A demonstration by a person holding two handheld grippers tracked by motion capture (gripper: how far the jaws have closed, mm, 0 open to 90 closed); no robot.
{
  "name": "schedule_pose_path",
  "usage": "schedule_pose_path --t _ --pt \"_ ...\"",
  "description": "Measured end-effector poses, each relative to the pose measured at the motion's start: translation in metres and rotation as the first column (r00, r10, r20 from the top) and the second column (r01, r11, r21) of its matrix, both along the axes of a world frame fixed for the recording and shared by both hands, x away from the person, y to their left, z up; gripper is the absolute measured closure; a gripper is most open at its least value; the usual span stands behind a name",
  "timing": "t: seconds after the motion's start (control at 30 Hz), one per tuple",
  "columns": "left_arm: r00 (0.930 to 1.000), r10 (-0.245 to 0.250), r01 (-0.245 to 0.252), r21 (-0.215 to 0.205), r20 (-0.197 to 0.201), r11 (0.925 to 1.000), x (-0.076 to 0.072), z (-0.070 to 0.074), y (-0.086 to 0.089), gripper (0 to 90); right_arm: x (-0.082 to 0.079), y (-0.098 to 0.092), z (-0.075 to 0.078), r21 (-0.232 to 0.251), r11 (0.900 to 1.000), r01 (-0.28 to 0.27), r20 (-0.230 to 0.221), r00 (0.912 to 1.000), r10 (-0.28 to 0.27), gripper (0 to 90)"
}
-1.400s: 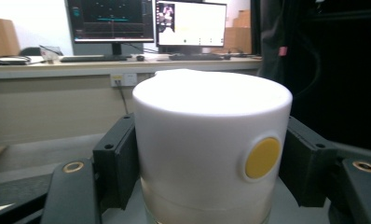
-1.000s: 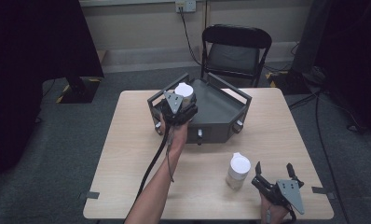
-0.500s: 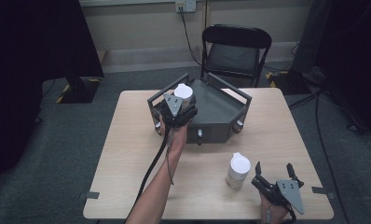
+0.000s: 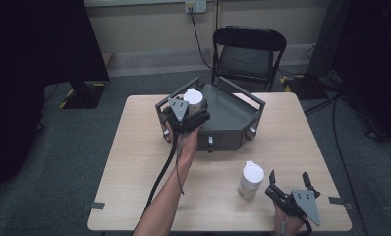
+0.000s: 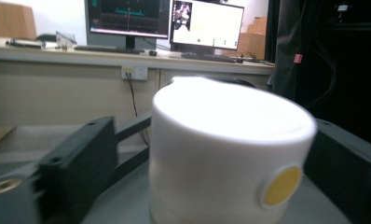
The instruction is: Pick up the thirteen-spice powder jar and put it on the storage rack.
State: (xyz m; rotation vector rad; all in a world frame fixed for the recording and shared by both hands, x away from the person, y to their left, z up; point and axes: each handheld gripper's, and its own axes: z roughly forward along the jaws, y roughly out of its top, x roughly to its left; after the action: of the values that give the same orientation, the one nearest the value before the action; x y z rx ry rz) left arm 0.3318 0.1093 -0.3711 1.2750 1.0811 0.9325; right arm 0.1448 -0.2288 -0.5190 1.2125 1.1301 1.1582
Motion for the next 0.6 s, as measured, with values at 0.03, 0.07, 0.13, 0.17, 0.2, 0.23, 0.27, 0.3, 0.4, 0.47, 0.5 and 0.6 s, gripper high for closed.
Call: schedule_pose_path --t 0.03,0.07,0.13,0.17,0.2,0.23,0.27,0.3,0.4,0.47,0.5,0.6 --pt "1.0 -0.001 0.001 0.008 -0.003 1.0 0.0 0.001 -0.001 0.6 0.0 0.0 0.0 -0.001 1.0 0.0 -0.001 1.0 0.0 0.6" --pt "0.9999 -0.003 0.003 0.007 -0.011 1.0 0.001 0.003 -0.001 0.6 0.0 0.0 0.0 -0.001 1.0 0.0 -0.001 1.0 0.0 0.6" --pt "0.9995 -0.016 0.015 -0.004 -0.027 0.9999 0.003 0.005 0.002 0.0 0.0 0.0 0.0 0.0 1.0 -0.002 -0.001 1.0 0.002 0.6" --pt "0.9984 -0.022 0.023 0.008 -0.053 0.9997 0.005 0.008 0.003 0.0 0.0 0.0 0.0 -0.002 1.0 -0.001 0.0 1.0 0.001 0.6" --pt "0.9984 -0.022 0.023 0.008 -0.053 0.9997 0.005 0.008 0.003 0.0 0.0 0.0 0.0 -0.002 1.0 -0.001 0.0 1.0 0.001 0.6" --pt "0.9976 -0.013 0.013 0.008 -0.068 0.9999 0.004 0.009 0.003 0.0 0.0 0.0 0.0 -0.001 1.0 -0.001 0.0 1.0 0.001 0.6" --pt "0.9976 -0.013 0.013 0.008 -0.068 0.9999 0.004 0.009 0.003 0.0 0.0 0.0 0.0 -0.001 1.0 -0.001 0.0 1.0 0.001 0.6" --pt "0.9973 -0.019 0.019 0.004 -0.071 0.9998 0.003 0.009 0.005 0.0 0.0 0.0 0.0 -0.002 1.0 -0.001 0.0 1.0 0.001 0.6" --pt "0.9981 -0.019 0.019 0.001 -0.059 0.9998 0.001 0.009 0.007 0.0 0.0 0.0 0.0 -0.004 1.0 0.001 0.0 1.0 -0.001 0.6" --pt "0.9979 -0.024 0.025 0.002 -0.061 0.9997 0.0 0.01 0.009 0.0 0.0 0.0 0.0 -0.002 1.0 0.001 -0.001 1.0 -0.001 0.6" --pt "0.9978 -0.027 0.027 0.001 -0.061 0.9996 -0.001 0.01 0.01 0.0 0.0 0.0 0.0 -0.001 1.0 0.001 -0.002 1.0 -0.001 0.6" --pt "0.9981 -0.026 0.027 0.01 -0.056 0.9996 -0.005 0.01 0.011 0.0 0.0 0.0 0.0 -0.003 1.0 0.002 0.0 1.0 -0.002 0.6"
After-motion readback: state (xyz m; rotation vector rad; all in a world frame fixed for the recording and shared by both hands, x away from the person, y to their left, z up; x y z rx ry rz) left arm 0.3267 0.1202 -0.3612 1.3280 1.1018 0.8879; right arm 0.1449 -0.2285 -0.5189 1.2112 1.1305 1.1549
